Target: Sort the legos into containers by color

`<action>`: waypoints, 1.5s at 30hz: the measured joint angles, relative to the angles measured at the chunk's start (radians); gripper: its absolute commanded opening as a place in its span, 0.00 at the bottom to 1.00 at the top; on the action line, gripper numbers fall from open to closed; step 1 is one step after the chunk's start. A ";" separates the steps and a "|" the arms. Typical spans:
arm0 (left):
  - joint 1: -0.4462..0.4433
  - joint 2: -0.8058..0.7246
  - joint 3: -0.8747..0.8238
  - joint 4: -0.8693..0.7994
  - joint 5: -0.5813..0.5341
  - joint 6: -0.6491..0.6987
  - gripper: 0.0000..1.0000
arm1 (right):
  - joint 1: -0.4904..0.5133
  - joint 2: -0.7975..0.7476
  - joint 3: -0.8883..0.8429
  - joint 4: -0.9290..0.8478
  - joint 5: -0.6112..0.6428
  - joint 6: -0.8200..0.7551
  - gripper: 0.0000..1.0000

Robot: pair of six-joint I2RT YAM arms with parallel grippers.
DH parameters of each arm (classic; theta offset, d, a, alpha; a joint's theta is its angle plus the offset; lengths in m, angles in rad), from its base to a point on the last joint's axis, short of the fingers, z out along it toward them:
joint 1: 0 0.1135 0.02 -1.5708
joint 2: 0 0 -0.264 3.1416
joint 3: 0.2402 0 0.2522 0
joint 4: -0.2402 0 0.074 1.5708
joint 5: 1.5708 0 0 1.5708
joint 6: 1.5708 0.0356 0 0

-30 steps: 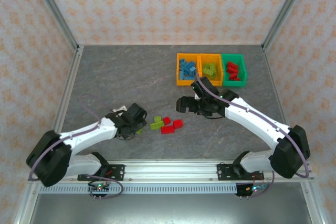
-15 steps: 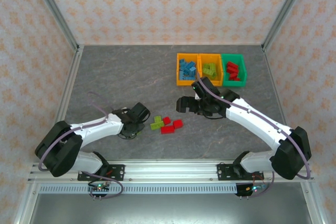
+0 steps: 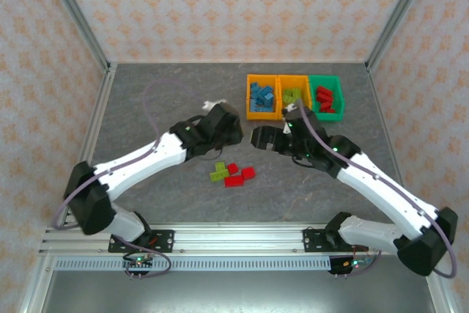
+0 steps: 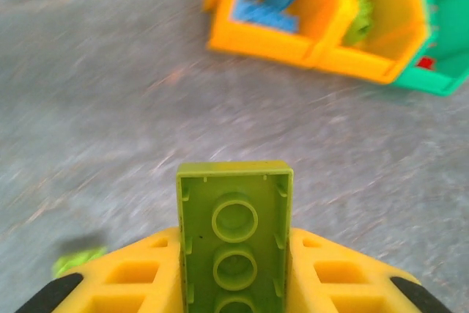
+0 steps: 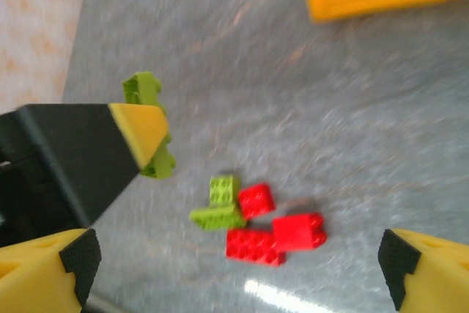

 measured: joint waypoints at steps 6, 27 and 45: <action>-0.010 0.389 0.407 0.022 -0.030 0.146 0.32 | 0.000 -0.200 -0.065 -0.050 0.221 0.064 0.99; 0.010 1.133 1.387 0.013 -0.114 0.402 0.59 | 0.000 -0.317 -0.194 -0.145 0.353 0.141 0.99; -0.074 -0.334 -0.077 0.232 -0.152 0.369 0.62 | 0.021 -0.051 -0.124 -0.123 0.224 0.034 0.99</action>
